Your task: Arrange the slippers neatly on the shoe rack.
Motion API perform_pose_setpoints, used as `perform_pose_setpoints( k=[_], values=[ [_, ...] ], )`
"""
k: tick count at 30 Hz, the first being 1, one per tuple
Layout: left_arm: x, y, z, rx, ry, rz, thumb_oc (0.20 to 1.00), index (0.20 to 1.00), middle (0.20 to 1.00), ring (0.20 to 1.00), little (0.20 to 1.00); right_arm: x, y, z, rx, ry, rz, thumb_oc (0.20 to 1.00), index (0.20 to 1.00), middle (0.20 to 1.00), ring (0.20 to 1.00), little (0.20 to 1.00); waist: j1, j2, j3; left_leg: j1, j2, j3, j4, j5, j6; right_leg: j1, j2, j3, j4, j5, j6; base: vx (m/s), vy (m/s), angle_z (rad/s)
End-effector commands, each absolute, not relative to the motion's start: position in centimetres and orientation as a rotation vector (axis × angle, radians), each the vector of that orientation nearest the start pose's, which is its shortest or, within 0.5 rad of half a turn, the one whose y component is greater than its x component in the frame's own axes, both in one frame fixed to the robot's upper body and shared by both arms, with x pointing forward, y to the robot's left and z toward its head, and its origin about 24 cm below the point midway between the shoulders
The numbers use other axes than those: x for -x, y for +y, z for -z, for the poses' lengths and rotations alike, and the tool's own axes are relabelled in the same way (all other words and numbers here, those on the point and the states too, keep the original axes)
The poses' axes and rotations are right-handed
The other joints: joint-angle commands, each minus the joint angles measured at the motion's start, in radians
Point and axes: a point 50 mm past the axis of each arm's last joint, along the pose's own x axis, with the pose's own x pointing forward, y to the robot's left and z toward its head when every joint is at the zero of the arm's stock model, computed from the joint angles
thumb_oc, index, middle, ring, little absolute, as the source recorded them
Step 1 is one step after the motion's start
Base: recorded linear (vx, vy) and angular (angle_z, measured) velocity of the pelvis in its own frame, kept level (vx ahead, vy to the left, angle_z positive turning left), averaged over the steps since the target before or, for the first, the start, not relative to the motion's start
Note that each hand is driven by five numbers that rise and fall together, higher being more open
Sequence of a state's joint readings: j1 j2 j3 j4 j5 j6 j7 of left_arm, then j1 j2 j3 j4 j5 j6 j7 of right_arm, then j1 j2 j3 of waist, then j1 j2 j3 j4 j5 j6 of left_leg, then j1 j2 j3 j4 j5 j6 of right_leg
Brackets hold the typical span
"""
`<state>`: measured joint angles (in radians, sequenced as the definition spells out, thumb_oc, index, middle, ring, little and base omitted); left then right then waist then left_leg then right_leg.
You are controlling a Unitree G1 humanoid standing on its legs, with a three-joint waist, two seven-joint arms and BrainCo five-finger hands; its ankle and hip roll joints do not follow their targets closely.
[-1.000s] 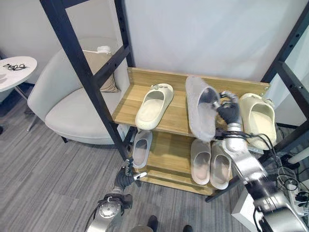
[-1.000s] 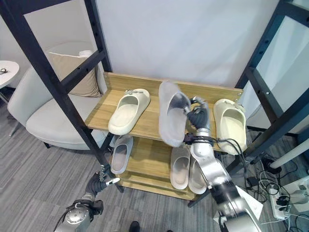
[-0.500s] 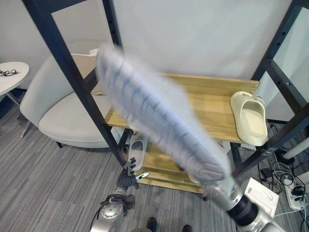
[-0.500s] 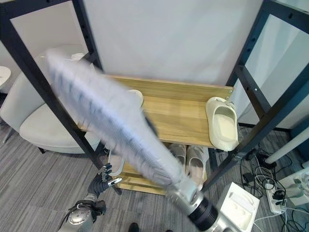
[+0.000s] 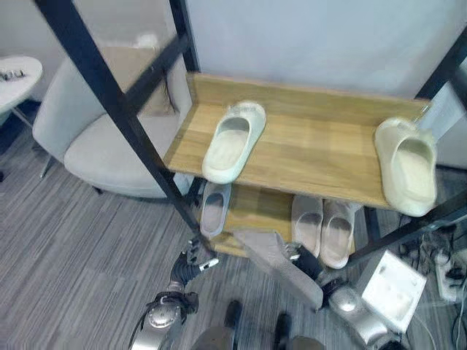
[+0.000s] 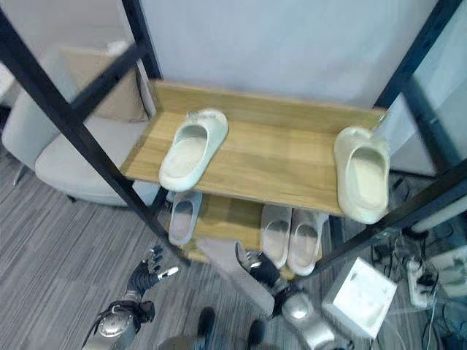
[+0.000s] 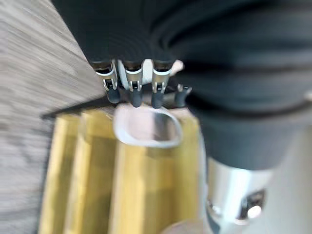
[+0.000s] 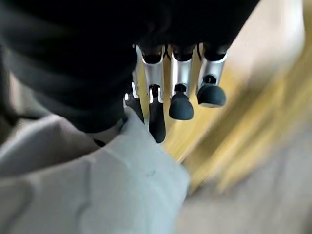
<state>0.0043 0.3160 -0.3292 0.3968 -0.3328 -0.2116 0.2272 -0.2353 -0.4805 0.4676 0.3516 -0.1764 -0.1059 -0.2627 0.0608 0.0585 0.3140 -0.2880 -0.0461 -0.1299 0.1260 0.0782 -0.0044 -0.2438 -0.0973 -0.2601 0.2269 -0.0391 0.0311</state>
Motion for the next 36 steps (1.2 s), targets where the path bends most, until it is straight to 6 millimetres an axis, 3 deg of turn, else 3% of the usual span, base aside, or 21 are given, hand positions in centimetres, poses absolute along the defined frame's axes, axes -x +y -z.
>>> perform_pose_setpoints(
  k=[1,7,14,23,27,32,35,36],
  values=[
    [-24.3,17.2,0.6,-0.064,0.081,-0.038,1.0,1.0,1.0,1.0,1.0,-31.4,-13.5,-8.8,0.954,-0.461,-0.003,0.2,0.2,0.2,0.2,0.2,0.024,-0.018,0.021,-0.039,-0.044,0.011,0.151,-0.227,0.034,-0.037,-0.036,0.012,0.167,-0.226,-0.009,-0.06,0.033,0.13],
    [-25.9,15.1,-1.5,-0.045,-0.017,0.055,1.0,1.0,1.0,1.0,1.0,-35.1,-15.8,-13.2,1.264,-0.571,0.205,0.2,0.2,0.2,0.2,0.2,0.045,-0.015,0.052,-0.182,-0.054,0.01,0.262,-0.249,0.04,-0.18,-0.06,0.029,0.289,-0.261,-0.017,-0.04,0.046,0.11],
    [-27.4,13.6,-4.1,-0.047,-0.123,0.114,1.0,1.0,1.0,1.0,1.0,-37.4,-16.4,-16.0,1.372,-0.582,0.322,0.2,0.2,0.2,0.2,0.2,0.051,-0.035,0.076,-0.313,-0.06,0.013,0.347,-0.275,0.045,-0.312,-0.072,0.039,0.374,-0.287,-0.024,-0.01,0.022,0.07],
    [-29.1,11.8,-7.3,-0.051,-0.249,0.164,1.0,1.0,1.0,1.0,1.0,-39.7,-16.4,-18.4,1.207,-0.496,0.479,0.2,0.2,0.2,0.2,0.2,0.073,-0.036,0.077,-0.391,-0.074,-0.008,0.352,-0.271,0.042,-0.387,-0.084,0.018,0.388,-0.289,-0.018,0.01,0.0,0.04],
    [-29.4,10.6,-9.3,-0.038,-0.335,0.204,1.0,1.0,1.0,1.0,1.0,-40.3,-17.1,-21.2,1.124,-0.523,0.583,0.2,0.2,0.2,0.2,0.2,0.098,-0.024,0.076,-0.389,-0.086,-0.035,0.309,-0.255,0.038,-0.377,-0.094,-0.006,0.36,-0.289,-0.01,0.05,0.001,0.18],
    [-29.2,9.8,-9.6,-0.023,-0.348,0.229,1.0,1.0,1.0,1.0,1.0,-40.1,-17.9,-23.5,1.051,-0.585,0.65,0.2,0.2,0.2,0.2,0.2,0.12,-0.013,0.088,-0.397,-0.103,-0.052,0.318,-0.262,0.043,-0.379,-0.109,-0.017,0.376,-0.301,-0.006,0.06,0.029,0.16],
    [-29.4,9.6,-9.6,-0.017,-0.347,0.231,1.0,1.0,1.0,1.0,1.0,-40.1,-17.7,-23.6,1.053,-0.584,0.621,0.2,0.2,0.2,0.2,0.2,0.125,-0.012,0.095,-0.418,-0.118,-0.056,0.361,-0.278,0.051,-0.391,-0.125,-0.017,0.413,-0.316,-0.007,0.05,0.033,0.13],
    [-29.5,9.4,-9.6,-0.014,-0.348,0.236,1.0,1.0,1.0,1.0,1.0,-40.3,-17.9,-23.2,1.043,-0.548,0.596,0.373,0.373,0.373,0.373,0.373,0.128,-0.013,0.096,-0.421,-0.123,-0.061,0.374,-0.284,0.053,-0.393,-0.129,-0.014,0.425,-0.322,-0.01,0.05,0.02,0.2]
  ],
)
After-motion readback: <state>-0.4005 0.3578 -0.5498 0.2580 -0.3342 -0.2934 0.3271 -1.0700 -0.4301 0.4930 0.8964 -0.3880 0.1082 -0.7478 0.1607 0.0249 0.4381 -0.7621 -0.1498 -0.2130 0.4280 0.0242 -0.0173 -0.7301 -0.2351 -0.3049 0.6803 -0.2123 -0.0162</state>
